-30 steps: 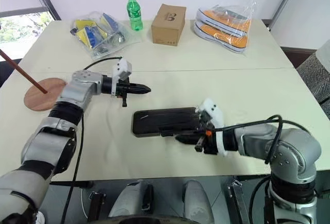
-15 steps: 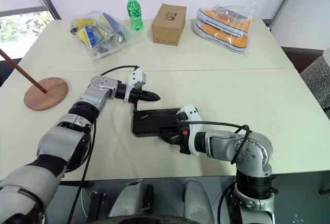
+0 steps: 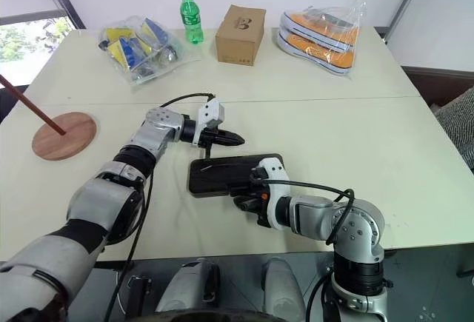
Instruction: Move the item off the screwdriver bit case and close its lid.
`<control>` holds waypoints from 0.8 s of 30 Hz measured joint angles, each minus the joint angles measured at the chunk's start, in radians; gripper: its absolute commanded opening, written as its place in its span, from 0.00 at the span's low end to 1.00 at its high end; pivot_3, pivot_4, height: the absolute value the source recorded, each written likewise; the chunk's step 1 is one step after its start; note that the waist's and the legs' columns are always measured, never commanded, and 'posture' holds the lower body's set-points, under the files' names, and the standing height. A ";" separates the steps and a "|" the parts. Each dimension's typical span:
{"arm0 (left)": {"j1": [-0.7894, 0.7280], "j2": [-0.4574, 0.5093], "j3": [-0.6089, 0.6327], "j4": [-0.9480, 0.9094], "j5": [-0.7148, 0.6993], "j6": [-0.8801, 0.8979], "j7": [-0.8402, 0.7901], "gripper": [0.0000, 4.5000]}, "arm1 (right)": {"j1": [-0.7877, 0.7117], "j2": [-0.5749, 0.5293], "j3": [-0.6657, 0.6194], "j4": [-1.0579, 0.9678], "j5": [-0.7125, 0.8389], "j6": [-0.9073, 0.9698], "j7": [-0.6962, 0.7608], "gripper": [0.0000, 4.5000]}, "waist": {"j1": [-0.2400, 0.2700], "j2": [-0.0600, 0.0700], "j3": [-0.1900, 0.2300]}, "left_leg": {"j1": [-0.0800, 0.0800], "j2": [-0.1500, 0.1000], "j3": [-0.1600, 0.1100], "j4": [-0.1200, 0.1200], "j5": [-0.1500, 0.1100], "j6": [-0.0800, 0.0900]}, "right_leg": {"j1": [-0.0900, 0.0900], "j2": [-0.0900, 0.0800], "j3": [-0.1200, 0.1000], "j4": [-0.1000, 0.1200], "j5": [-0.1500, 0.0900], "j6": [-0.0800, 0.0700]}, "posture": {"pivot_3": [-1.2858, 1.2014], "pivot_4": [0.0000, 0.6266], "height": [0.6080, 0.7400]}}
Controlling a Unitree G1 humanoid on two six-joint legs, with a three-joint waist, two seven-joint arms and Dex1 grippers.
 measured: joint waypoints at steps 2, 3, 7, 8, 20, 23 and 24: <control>0.011 -0.004 -0.007 -0.006 0.009 0.000 -0.032 0.00 | -0.002 0.007 -0.002 0.000 -0.001 0.000 -0.007 0.01 | 0.000 0.000 0.000 | 0.000 0.000 0.000 0.000 0.000 0.000 | 0.000 0.000 0.000 0.000 0.000 0.000 | 0.52 0.24 1.00; 0.022 -0.004 -0.010 -0.012 0.011 0.001 -0.048 0.00 | -0.002 0.009 -0.003 0.000 -0.003 0.000 -0.009 0.01 | 0.000 0.000 0.000 | 0.000 0.000 0.000 0.000 0.000 0.000 | 0.000 0.000 0.000 0.000 0.000 0.000 | 0.52 0.24 1.00; 0.039 0.008 -0.017 -0.049 0.021 0.010 -0.089 0.00 | -0.004 0.013 -0.003 0.000 -0.010 0.000 -0.014 0.01 | -0.001 0.000 0.000 | 0.000 0.000 0.000 0.000 0.000 0.000 | 0.000 0.000 0.000 0.000 0.000 0.000 | 0.52 0.24 1.00; 0.039 0.010 -0.022 -0.057 0.026 0.015 -0.096 0.00 | -0.004 0.014 -0.003 0.000 -0.011 0.000 -0.014 0.01 | -0.001 0.000 0.000 | 0.000 0.000 0.000 0.000 0.000 0.000 | 0.000 0.000 0.000 0.000 0.000 0.000 | 0.52 0.24 1.00; 0.063 0.023 -0.029 -0.111 0.034 0.031 -0.101 0.00 | -0.033 0.024 0.033 0.002 -0.074 -0.002 -0.003 0.01 | -0.005 0.000 0.000 | 0.001 0.002 0.000 0.000 0.000 0.000 | 0.000 0.003 0.000 0.000 0.000 -0.001 | 0.52 0.24 1.00; 0.070 0.025 -0.028 -0.128 0.036 0.035 -0.099 0.00 | -0.042 0.028 0.047 0.004 -0.090 -0.002 0.003 0.01 | -0.004 0.000 0.000 | 0.001 0.003 0.000 0.000 0.000 0.000 | 0.000 0.003 0.000 0.000 0.000 -0.001 | 0.52 0.24 1.00; 0.072 0.027 -0.028 -0.135 0.037 0.040 -0.098 0.00 | -0.044 0.029 0.050 0.004 -0.097 -0.002 0.007 0.01 | -0.005 0.000 0.000 | 0.001 0.003 0.000 0.000 0.000 0.000 | 0.000 0.004 0.000 0.000 0.000 -0.001 | 0.52 0.24 1.00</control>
